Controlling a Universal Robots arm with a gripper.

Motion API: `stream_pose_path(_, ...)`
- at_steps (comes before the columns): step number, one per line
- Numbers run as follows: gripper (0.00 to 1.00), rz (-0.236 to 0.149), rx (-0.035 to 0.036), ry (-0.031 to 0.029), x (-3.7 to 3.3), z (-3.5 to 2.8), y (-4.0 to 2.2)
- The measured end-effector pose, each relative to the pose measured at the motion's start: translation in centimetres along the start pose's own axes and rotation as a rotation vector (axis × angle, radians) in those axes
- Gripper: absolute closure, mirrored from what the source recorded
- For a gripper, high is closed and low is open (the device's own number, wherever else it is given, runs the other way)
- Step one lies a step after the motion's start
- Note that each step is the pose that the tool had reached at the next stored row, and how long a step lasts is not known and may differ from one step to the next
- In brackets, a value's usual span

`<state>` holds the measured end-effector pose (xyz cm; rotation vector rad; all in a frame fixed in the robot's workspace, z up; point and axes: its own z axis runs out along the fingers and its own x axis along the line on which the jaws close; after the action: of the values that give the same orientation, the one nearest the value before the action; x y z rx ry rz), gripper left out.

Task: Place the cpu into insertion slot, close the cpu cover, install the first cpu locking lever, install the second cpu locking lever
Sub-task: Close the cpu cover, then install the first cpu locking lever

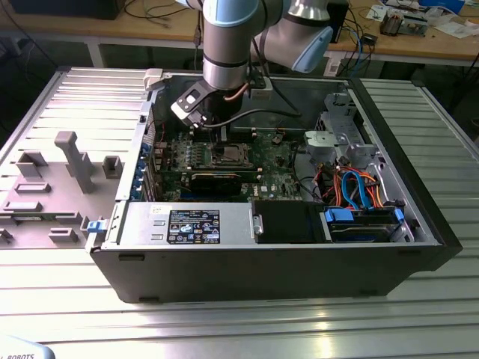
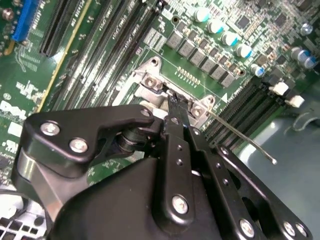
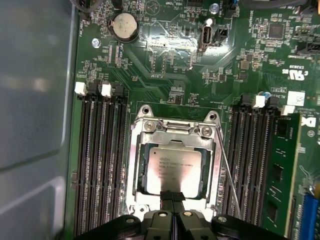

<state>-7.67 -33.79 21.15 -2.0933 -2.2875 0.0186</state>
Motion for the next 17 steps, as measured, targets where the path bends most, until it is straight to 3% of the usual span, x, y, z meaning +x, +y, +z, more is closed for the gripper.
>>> stream_pose_path(2,0.89,0.000,-0.0003,0.0003,0.00,-0.02,0.07)
stream_pose_path(4,0.89,0.000,-0.0001,0.0000,-0.05,-0.04,0.55)
stream_pose_path(6,0.89,0.000,-0.0001,0.0000,-0.13,-0.08,1.61)
stream_pose_path(8,0.89,0.000,0.0000,-0.0001,-0.17,-0.10,2.21)
stream_pose_path(17,0.89,0.000,0.0000,-0.0001,-0.18,-0.11,2.41)
